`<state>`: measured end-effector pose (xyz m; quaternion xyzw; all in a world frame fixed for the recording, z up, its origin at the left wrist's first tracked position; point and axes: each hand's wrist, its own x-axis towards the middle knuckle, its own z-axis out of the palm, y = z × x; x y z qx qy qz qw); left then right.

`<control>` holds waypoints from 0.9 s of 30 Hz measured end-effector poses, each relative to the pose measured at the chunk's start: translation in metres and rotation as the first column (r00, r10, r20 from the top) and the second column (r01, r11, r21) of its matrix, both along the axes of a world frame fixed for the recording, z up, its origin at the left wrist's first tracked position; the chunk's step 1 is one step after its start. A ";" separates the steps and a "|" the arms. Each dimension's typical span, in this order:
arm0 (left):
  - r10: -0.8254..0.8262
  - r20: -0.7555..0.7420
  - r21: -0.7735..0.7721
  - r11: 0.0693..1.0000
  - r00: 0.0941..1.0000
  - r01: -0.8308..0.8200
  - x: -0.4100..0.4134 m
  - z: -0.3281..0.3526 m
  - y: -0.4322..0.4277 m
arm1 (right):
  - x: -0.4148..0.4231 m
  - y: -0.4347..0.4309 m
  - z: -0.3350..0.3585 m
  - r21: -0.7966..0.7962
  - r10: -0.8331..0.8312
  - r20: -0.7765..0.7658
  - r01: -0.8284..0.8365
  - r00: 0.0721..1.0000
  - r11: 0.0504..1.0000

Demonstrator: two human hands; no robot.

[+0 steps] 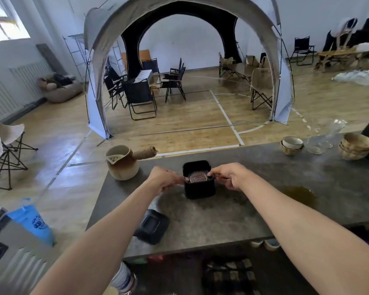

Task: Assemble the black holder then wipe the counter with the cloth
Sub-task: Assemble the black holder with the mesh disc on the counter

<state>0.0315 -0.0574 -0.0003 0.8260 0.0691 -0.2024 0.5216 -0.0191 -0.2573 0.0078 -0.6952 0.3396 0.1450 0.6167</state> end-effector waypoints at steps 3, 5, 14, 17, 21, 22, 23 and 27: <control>-0.037 0.076 0.032 0.999 0.996 0.035 -0.005 0.007 0.013 | -0.007 0.004 0.009 -0.131 -0.053 0.264 0.090 0.963 0.987; -0.092 0.169 0.079 0.994 0.981 0.079 -0.012 0.014 0.029 | -0.014 0.014 0.015 -0.233 -0.008 0.476 0.135 0.879 0.963; -0.697 0.151 0.672 0.593 0.701 0.445 -0.079 0.022 0.119 | -0.072 0.124 0.000 -0.751 0.729 0.209 -0.371 0.652 0.547; -0.752 0.179 0.716 0.541 0.634 0.440 -0.091 0.008 0.139 | -0.071 0.144 -0.016 -0.773 0.727 0.123 -0.394 0.676 0.497; -0.773 0.318 0.731 0.568 0.549 0.377 -0.095 -0.007 0.153 | -0.068 0.153 -0.023 -0.739 0.655 0.182 -0.338 0.733 0.583; -0.783 0.349 0.742 0.566 0.514 0.359 -0.096 -0.009 0.155 | -0.068 0.155 -0.024 -0.730 0.650 0.184 -0.341 0.737 0.593; -0.794 0.379 0.751 0.564 0.475 0.343 -0.097 -0.013 0.157 | -0.068 0.155 -0.024 -0.720 0.645 0.188 -0.342 0.741 0.604; -0.842 0.447 0.815 0.523 0.304 0.249 -0.101 -0.023 0.164 | -0.064 0.152 -0.022 -0.639 0.587 0.228 -0.336 0.777 0.692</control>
